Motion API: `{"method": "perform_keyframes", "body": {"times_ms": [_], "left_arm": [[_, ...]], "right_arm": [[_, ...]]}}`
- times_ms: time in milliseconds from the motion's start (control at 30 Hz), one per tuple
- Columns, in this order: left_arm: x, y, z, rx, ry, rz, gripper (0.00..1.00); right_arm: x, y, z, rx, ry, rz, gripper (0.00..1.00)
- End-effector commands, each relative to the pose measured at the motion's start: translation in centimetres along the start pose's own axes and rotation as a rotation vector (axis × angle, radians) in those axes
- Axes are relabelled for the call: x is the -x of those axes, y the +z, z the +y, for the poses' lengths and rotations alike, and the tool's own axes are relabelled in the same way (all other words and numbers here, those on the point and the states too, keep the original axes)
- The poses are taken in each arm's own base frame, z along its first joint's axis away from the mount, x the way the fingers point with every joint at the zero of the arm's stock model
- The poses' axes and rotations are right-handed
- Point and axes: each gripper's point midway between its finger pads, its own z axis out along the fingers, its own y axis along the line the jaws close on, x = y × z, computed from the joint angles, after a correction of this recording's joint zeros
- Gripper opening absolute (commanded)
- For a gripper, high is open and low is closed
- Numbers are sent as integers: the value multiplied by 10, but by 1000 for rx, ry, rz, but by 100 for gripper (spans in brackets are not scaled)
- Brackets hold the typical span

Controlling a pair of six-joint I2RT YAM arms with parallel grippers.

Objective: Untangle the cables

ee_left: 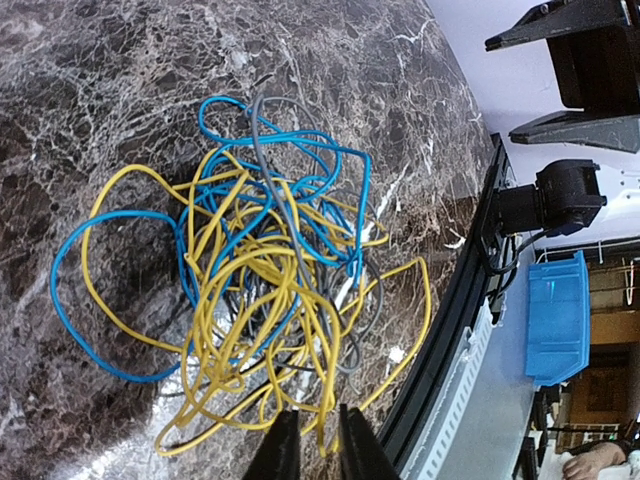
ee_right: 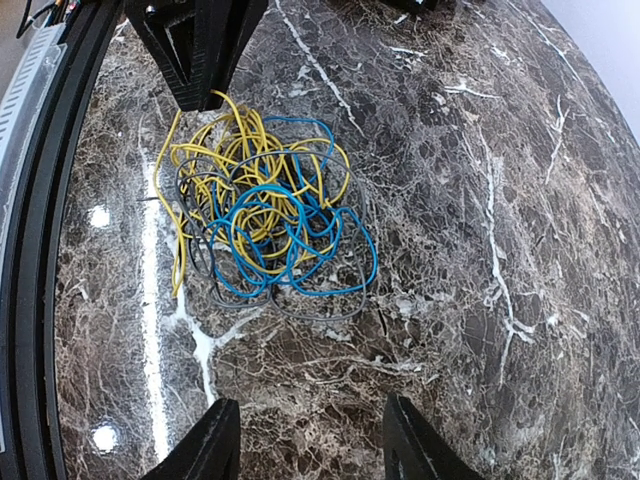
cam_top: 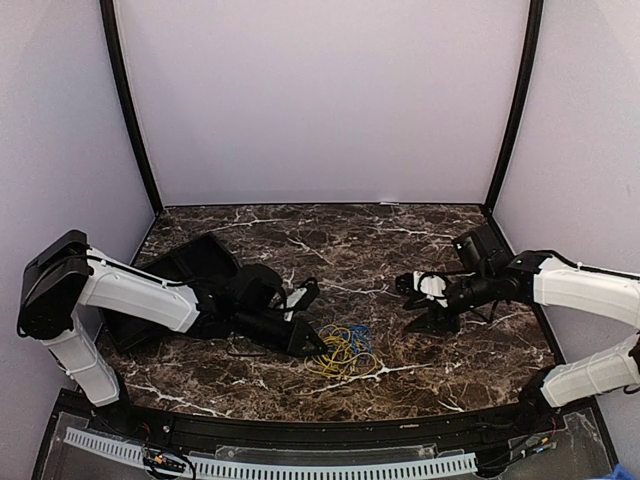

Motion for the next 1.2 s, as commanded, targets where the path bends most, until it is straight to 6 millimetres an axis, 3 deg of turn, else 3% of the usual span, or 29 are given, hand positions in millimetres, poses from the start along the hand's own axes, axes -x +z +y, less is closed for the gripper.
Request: {"method": "perform_keyframes", "body": {"times_ms": [0, 133, 367, 567, 833, 1033, 1167], "left_arm": [[16, -5, -24, -64, 45, -40, 11], [23, -10, -28, -59, 63, -69, 0], [38, -33, -45, -51, 141, -135, 0], [49, -57, -60, -36, 201, -192, 0], [51, -65, -63, -12, 217, -191, 0], [51, -72, -65, -9, 225, -211, 0], [51, -77, -68, -16, 228, -225, 0]], "right_arm": [[7, 1, -4, -11, -25, -19, 50], [28, -3, -10, 12, -51, -60, 50], [87, -6, -32, 31, -54, -230, 56], [118, 10, -30, 112, -32, -308, 56], [139, 48, -11, 241, 32, -350, 53], [139, 73, 15, 362, 43, -324, 54], [138, 86, 18, 393, 78, -313, 52]]}}
